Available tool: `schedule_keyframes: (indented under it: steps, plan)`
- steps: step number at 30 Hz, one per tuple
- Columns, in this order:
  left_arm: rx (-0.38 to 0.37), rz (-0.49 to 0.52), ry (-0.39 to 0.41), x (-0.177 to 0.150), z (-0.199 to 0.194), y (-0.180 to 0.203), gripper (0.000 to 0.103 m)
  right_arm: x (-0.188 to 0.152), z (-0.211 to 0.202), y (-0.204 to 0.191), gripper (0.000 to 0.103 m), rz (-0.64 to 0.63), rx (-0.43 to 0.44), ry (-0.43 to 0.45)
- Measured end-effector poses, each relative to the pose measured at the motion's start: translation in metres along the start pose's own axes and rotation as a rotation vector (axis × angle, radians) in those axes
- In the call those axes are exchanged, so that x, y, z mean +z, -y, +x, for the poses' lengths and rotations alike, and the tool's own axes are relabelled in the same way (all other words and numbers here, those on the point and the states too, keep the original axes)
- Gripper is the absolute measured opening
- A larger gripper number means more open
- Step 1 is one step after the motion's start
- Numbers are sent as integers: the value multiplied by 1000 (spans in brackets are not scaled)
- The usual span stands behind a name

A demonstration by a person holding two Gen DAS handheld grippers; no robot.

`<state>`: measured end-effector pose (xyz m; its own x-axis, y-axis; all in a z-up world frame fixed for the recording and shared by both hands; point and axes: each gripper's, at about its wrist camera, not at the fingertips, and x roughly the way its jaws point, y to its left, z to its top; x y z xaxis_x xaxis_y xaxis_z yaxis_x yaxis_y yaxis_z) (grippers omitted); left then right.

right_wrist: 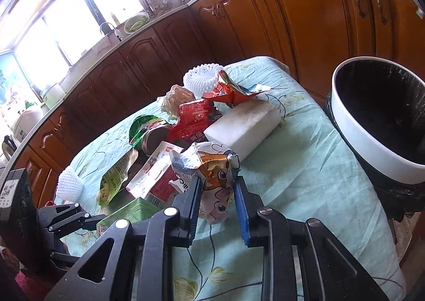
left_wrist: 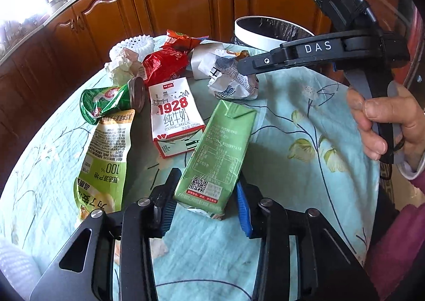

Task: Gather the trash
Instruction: 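Carry the green carton into the bin with the left tool while the right tool carries the wrapper there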

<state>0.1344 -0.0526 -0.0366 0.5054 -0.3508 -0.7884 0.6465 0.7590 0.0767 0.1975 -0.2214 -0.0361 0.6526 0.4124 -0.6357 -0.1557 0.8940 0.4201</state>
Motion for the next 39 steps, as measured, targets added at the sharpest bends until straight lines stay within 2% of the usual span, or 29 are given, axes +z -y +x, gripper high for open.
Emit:
schedule_keyframes:
  steps: [3, 6, 9, 16, 20, 24, 39]
  plan:
    - [-3, -75, -2, 0, -4, 1, 32, -2, -14, 2, 25, 4, 5, 24]
    - [-41, -165, 26, 1, -12, 3, 29, -3, -28, 10, 24, 23, 8, 50]
    - [-45, -238, 57, 4, -18, 9, 29, -4, -43, 17, 24, 37, 3, 74]
    - [-39, -355, 111, 19, -20, 21, 29, -6, -75, 41, 24, 81, -21, 131]
    - [-55, -371, 125, 36, -13, 27, 29, -6, -88, 57, 24, 108, -38, 155]
    - [-41, -346, 136, 50, -8, 39, 29, -5, -99, 73, 24, 133, -57, 176]
    - [-72, -310, 161, 102, 14, 69, 29, -2, -122, 116, 24, 186, -111, 220]
